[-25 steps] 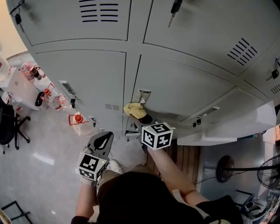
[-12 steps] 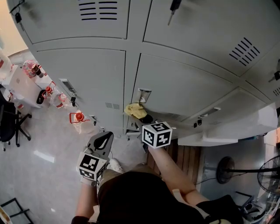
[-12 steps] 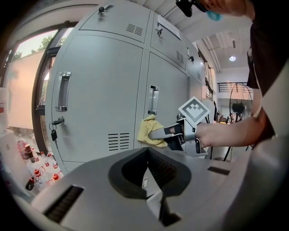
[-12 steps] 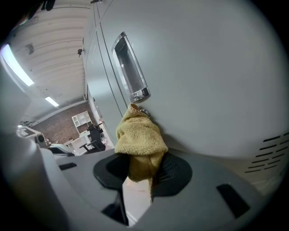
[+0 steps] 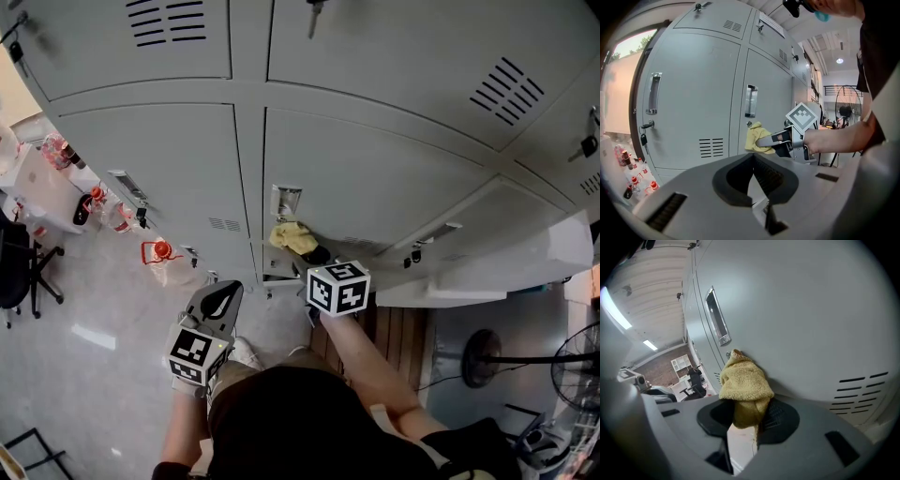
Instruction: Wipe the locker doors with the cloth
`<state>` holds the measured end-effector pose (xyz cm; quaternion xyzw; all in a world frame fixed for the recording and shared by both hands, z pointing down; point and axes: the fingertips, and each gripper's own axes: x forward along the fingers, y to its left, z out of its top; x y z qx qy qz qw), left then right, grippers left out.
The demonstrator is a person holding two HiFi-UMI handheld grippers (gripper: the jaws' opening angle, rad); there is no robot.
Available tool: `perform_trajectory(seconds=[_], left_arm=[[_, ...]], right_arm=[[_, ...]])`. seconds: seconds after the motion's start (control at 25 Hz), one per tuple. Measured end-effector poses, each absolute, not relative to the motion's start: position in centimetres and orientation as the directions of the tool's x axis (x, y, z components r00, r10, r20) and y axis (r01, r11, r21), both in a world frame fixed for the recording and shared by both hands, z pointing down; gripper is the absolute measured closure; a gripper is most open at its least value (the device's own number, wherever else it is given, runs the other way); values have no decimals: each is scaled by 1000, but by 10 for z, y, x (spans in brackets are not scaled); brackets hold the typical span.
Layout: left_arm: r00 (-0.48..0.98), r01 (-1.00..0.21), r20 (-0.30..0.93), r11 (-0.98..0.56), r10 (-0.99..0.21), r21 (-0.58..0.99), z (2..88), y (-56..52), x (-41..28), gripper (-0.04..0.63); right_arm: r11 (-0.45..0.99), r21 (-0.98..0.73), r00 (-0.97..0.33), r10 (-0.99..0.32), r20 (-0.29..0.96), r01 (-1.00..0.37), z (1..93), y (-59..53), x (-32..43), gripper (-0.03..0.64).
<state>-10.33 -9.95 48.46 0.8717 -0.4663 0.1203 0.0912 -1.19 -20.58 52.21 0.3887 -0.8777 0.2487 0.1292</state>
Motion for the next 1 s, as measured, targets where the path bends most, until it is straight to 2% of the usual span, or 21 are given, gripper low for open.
perform_trajectory(seconds=[1.0], left_arm=[[669,-723,297,-690,-682,44,489,-113,10,588]], right_arm=[[413,-338,-530,-729,433,-845,531,-200,129,482]])
